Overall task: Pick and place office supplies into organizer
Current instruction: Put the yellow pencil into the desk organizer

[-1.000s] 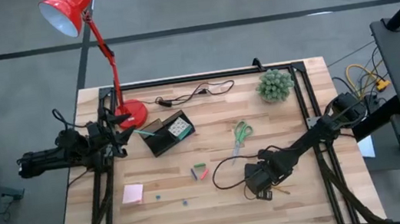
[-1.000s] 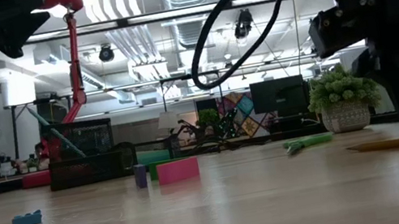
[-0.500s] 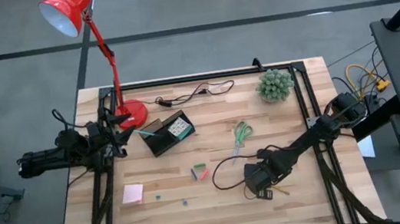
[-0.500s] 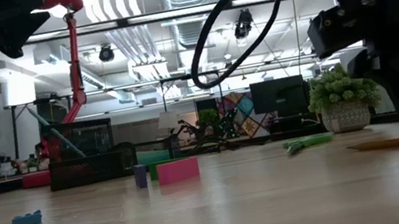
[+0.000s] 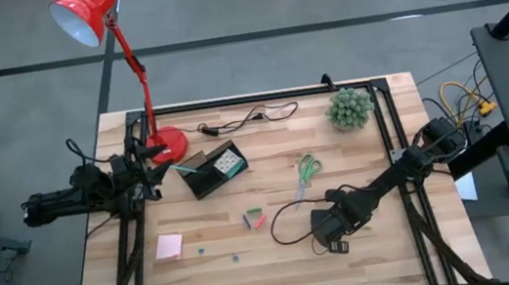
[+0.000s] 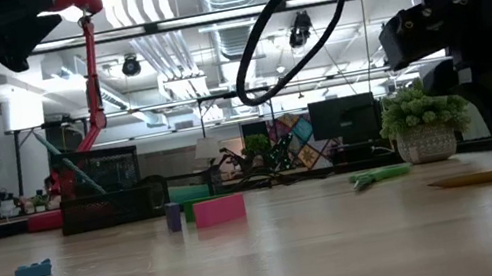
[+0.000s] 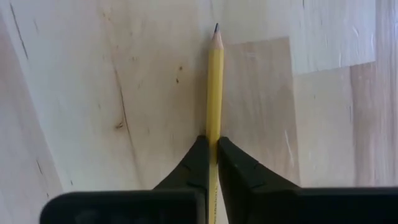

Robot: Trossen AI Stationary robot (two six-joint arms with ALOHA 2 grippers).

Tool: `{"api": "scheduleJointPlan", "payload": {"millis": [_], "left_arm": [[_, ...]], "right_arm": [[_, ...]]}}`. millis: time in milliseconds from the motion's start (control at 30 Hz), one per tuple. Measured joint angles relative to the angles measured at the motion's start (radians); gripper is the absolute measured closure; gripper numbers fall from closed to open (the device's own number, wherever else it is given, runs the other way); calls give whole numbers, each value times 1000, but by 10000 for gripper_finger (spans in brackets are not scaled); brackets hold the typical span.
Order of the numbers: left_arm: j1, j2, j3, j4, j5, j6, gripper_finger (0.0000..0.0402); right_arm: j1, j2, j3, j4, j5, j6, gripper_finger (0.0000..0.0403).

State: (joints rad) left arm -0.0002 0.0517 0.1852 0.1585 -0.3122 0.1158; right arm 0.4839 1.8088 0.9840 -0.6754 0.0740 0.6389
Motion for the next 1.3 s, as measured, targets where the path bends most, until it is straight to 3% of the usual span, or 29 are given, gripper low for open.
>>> {"api": "scheduleJointPlan", "payload": {"millis": [967, 1300], "left_arm": [[0, 0, 0, -2, 1, -4, 206], [0, 5, 0, -1, 0, -4, 206]], "right_arm": [[-41, -30, 41, -26, 35, -76, 394], [-71, -30, 113, -24, 35, -124, 394]]}}
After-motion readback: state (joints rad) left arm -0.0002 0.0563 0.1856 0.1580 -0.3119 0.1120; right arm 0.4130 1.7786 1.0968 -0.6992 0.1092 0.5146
